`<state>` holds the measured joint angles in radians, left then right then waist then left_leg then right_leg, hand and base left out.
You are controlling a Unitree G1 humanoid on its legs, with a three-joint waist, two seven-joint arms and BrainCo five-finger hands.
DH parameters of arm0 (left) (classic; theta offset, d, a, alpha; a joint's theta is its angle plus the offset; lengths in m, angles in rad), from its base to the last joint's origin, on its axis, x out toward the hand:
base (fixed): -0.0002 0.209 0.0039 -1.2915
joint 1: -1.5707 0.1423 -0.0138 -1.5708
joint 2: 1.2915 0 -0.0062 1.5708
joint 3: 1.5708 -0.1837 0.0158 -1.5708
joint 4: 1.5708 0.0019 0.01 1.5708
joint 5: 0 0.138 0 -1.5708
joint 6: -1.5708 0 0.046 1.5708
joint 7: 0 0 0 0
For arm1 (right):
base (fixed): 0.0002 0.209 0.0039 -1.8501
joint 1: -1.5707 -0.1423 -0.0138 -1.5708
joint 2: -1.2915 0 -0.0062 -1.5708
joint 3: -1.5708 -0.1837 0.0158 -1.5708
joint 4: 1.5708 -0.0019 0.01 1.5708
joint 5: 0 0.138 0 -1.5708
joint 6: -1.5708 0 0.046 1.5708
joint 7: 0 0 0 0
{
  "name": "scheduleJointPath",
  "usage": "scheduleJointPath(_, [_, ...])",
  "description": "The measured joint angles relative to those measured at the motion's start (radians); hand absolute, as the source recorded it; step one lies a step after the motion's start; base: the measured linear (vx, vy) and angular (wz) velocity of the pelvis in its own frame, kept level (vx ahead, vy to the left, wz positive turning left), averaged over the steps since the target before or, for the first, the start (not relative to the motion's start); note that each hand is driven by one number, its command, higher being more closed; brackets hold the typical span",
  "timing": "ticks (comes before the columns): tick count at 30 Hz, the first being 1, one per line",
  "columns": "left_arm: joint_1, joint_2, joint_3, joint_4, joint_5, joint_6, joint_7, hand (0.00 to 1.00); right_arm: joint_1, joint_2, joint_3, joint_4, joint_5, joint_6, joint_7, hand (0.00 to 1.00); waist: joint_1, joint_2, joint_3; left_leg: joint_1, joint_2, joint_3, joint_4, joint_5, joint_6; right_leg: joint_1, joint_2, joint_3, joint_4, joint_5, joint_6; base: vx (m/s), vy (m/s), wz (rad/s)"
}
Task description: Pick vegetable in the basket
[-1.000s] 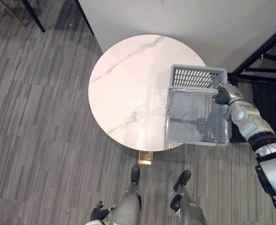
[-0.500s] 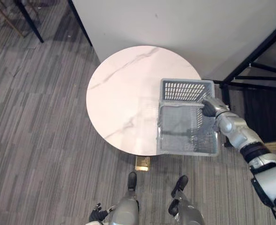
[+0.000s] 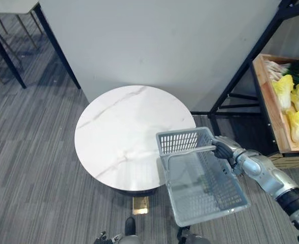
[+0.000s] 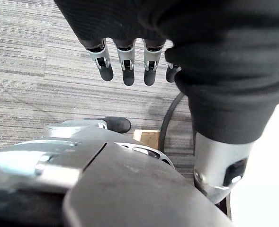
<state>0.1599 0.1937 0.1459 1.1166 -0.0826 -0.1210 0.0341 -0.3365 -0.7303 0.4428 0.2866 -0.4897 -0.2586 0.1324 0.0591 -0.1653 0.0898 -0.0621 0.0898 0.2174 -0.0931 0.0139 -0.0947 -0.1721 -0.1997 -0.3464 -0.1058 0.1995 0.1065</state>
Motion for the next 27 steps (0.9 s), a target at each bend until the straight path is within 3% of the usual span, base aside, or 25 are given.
scheduleJointPath(9, [0.024, -0.019, 0.056, 0.029, 0.02, 0.008, -0.007, 0.0, 0.114, -0.006, 0.0, -0.005, 0.0, -0.011, 0.025, 1.0, -0.003, 0.022, -0.037, 0.068, 0.011, 0.048, 0.0, -0.013, -0.003, 0.036, 0.014, 0.04, 0.0, -0.006, -0.003, 0.04, -0.001, -0.14])
scheduleJointPath(11, [0.035, -0.025, 0.065, 0.025, 0.02, 0.008, -0.007, 0.0, 0.147, -0.006, -0.005, -0.004, 0.0, -0.011, 0.024, 1.0, -0.004, 0.024, -0.038, 0.061, 0.022, 0.052, 0.085, -0.071, -0.002, 0.063, 0.013, 0.048, 0.004, -0.012, 0.001, 0.05, 0.014, -0.14])
scheduleJointPath(13, [0.039, -0.029, 0.066, 0.024, 0.02, 0.012, -0.009, 0.0, 0.195, -0.006, -0.015, -0.005, -0.002, -0.01, 0.022, 1.0, -0.014, 0.045, -0.036, 0.029, 0.06, 0.053, 0.25, -0.172, -0.003, 0.068, 0.009, 0.056, 0.094, -0.064, 0.007, 0.03, 0.033, -0.13])
scheduleJointPath(16, [0.036, -0.03, 0.055, 0.027, 0.02, 0.015, -0.008, 0.0, 0.269, 0.003, -0.097, -0.04, -0.008, -0.008, 0.02, 1.0, -0.031, 0.059, -0.034, 0.016, 0.072, 0.086, 0.326, -0.231, 0.004, -0.002, 0.003, 0.115, 0.225, -0.079, 0.022, -0.01, 0.083, -0.33])
scheduleJointPath(17, [0.031, -0.027, 0.054, 0.031, 0.02, 0.016, -0.008, 0.0, 0.276, 0.006, -0.116, -0.05, -0.011, -0.008, 0.018, 1.0, -0.033, 0.06, -0.034, 0.009, 0.074, 0.102, 0.334, -0.237, 0.011, -0.024, 0.003, 0.137, 0.237, -0.062, 0.034, -0.07, 0.12, -0.79])
scheduleJointPath(18, [0.023, -0.02, 0.041, 0.035, 0.025, 0.016, -0.006, 0.0, 0.287, 0.011, -0.142, -0.059, -0.016, -0.002, 0.008, 1.0, -0.034, 0.067, -0.037, -0.007, 0.079, 0.14, 0.339, -0.244, 0.025, -0.071, 0.018, 0.171, 0.233, 0.015, 0.039, -0.16, 0.203, -1.07])
scheduleJointPath(19, [0.002, -0.017, 0.036, 0.039, 0.042, 0.016, -0.003, 0.0, 0.291, 0.024, -0.168, -0.074, -0.026, 0.009, 0.0, 1.0, -0.032, 0.078, -0.036, -0.022, 0.092, 0.186, 0.33, -0.229, 0.055, -0.104, 0.048, 0.18, 0.155, 0.158, 0.034, -0.15, 0.184, -1.23])
scheduleJointPath(20, [0.004, -0.018, 0.037, 0.045, 0.053, 0.015, -0.001, 0.0, 0.289, 0.035, -0.177, -0.078, -0.033, 0.01, -0.008, 1.0, -0.029, 0.086, -0.035, -0.021, 0.109, 0.229, 0.308, -0.214, 0.074, -0.096, 0.058, 0.172, 0.087, 0.223, -0.014, -0.18, 0.196, -1.31])
scheduleJointPath(21, [-0.016, -0.022, 0.035, 0.069, 0.067, 0.016, 0.001, 0.0, 0.281, 0.046, -0.179, -0.084, -0.049, 0.013, -0.019, 1.0, -0.035, 0.095, -0.022, -0.009, 0.107, 0.289, 0.276, -0.189, 0.078, -0.108, 0.033, 0.012, 0.204, 0.086, -0.101, -0.08, 0.11, -1.04])
scheduleJointPath(22, [-0.02, -0.024, 0.035, 0.071, 0.067, 0.017, 0.004, 0.0, 0.28, 0.048, -0.179, -0.083, -0.055, 0.014, -0.019, 1.0, -0.038, 0.09, -0.022, 0.009, 0.101, 0.319, 0.258, -0.181, 0.082, -0.101, 0.007, -0.077, 0.299, -0.006, -0.131, -0.09, 0.181, -1.46])
scheduleJointPath(23, [-0.02, -0.027, 0.024, 0.065, 0.067, 0.017, 0.004, 0.0, 0.269, 0.051, -0.17, -0.073, -0.059, 0.014, -0.02, 1.0, -0.028, 0.093, -0.018, 0.043, 0.097, 0.404, 0.254, -0.181, 0.089, -0.069, -0.051, -0.227, 0.463, -0.155, -0.161, -0.05, 0.13, -1.8])
scheduleJointPath(24, [-0.01, -0.027, 0.017, 0.066, 0.066, 0.016, 0.006, 0.0, 0.236, 0.055, -0.152, -0.06, -0.06, 0.014, -0.02, 1.0, -0.017, 0.087, -0.02, 0.065, 0.105, 0.485, 0.273, -0.193, 0.107, -0.031, -0.098, -0.326, 0.554, -0.231, -0.161, -0.04, 0.094, -1.92])
scheduleJointPath(27, [-0.023, -0.022, 0.005, 0.056, 0.065, 0.016, 0.006, 0.0, 0.142, 0.066, -0.11, -0.032, -0.06, 0.012, -0.02, 1.0, -0.015, 0.099, -0.012, 0.098, 0.147, 0.671, 0.332, -0.216, 0.109, -0.003, -0.146, -0.462, 0.633, -0.287, -0.194, -0.05, -0.059, -1.88])
